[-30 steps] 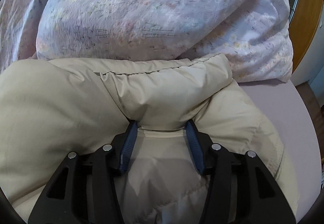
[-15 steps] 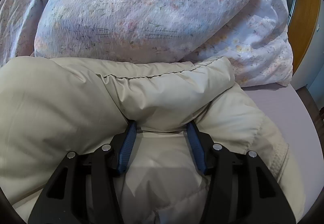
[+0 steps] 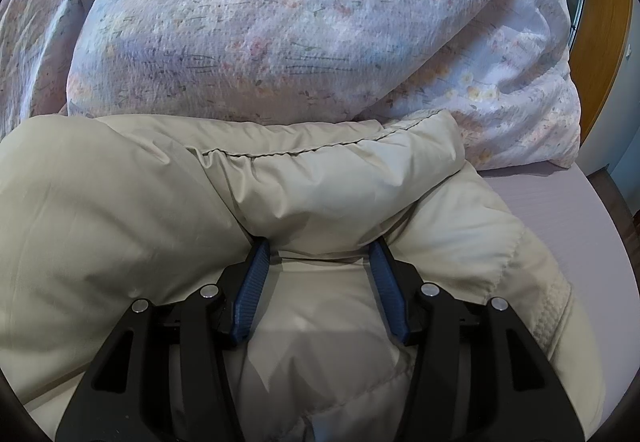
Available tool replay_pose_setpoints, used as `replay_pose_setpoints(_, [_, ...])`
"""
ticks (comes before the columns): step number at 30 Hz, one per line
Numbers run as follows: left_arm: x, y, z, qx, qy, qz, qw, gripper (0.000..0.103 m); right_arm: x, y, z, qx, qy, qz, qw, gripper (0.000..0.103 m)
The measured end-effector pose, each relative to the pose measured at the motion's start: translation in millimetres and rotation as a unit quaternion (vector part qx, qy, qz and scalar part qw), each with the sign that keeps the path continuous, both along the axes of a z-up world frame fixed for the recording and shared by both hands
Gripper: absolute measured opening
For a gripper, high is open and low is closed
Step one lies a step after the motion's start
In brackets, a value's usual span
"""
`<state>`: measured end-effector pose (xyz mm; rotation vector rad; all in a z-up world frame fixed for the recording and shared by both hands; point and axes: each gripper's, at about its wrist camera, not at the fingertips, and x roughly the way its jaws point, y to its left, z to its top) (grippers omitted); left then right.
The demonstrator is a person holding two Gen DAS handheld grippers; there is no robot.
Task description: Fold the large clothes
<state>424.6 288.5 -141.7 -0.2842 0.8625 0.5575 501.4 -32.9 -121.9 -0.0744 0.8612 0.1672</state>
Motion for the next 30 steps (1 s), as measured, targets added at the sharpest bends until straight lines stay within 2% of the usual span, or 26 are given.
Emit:
replay_pose_setpoints(6, [-0.4,-1.1,-0.8,0.001,0.007,0.000,1.0000,0.101,0.1,-1.5,-0.2,-0.002,0.002,0.000,1.000,0.055])
replay_pose_setpoints(10, [-0.4,-0.5,-0.7,0.000,0.026,0.003,0.9996,0.101,4.3,-4.3,2.8,-0.008,0.014,0.002,1.000,0.057])
replay_pose_setpoints(13, [-5.5,-3.1,5.9,0.003,0.045,0.007,0.9990,0.101,11.7,-7.4,10.5,-0.017,0.046,0.002,0.999,0.063])
replay_pose_setpoints(15, [-15.0,-6.8,13.6,0.004,0.051,0.005,0.9987,0.101,11.4,-16.0,19.7,-0.003,0.070,-0.001,0.998,0.071])
replay_pose_setpoints(20, [-55.4,-12.5,36.4,0.002,0.055,-0.004,0.9985,0.101,-12.4,-49.6,48.5,0.023,0.073,-0.034,0.996,0.086])
replay_pose_setpoints(26, [-127.0,-3.1,62.9,0.008,0.057,0.007,0.9983,0.101,-47.0,-117.8,67.9,0.066,0.090,-0.102,0.989,0.089])
replay_pose_setpoints(30, [-163.0,14.8,64.3,-0.020,0.068,0.030,0.9970,0.101,-55.4,-155.8,55.5,0.112,0.132,-0.145,0.974,0.089])
